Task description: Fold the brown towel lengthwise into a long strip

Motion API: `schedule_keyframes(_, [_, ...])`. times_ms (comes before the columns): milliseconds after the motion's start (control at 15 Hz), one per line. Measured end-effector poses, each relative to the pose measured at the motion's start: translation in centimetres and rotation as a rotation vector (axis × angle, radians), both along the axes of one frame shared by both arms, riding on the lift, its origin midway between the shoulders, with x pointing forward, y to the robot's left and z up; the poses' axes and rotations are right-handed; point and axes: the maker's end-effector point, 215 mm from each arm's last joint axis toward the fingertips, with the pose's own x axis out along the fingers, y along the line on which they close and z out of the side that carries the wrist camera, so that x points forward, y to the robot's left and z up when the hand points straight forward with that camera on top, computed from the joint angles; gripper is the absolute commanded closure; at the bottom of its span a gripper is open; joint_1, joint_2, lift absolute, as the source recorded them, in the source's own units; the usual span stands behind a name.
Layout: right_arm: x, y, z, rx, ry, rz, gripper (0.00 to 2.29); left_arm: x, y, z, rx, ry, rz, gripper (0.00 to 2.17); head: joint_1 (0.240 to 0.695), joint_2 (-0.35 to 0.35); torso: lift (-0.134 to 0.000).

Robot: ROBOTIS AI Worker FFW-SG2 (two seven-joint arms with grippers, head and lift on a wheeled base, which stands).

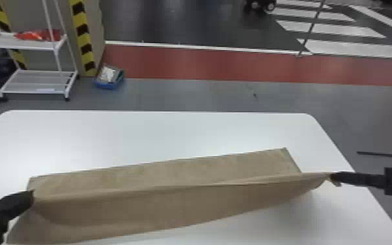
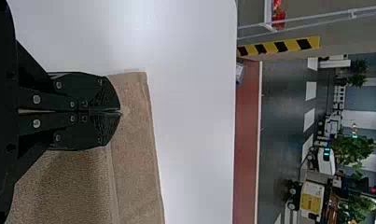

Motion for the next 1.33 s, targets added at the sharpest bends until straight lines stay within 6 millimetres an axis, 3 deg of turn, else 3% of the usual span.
schedule_keyframes(333, [2.2, 0.1, -0.6, -0.025, 0.04, 0.007, 2.04, 1.9, 0.5, 0.5, 0.026, -0.033, 0.044, 1.23, 0.695, -0.136, -0.115])
schedule_keyframes(800, [7.2, 0.7, -0.2, -0.071, 0.098, 0.032, 2.04, 4.9, 0.2, 0.6, 0.042, -0.047, 0.079, 1.23, 0.695, -0.121, -0.115])
schedule_keyframes(1333, [9.8, 0.8, -0.4, -0.092, 0.159, 0.026, 2.04, 7.6, 0.5, -0.1, 0.06, -0.057, 0.112, 1.23, 0.695, -0.109, -0.115])
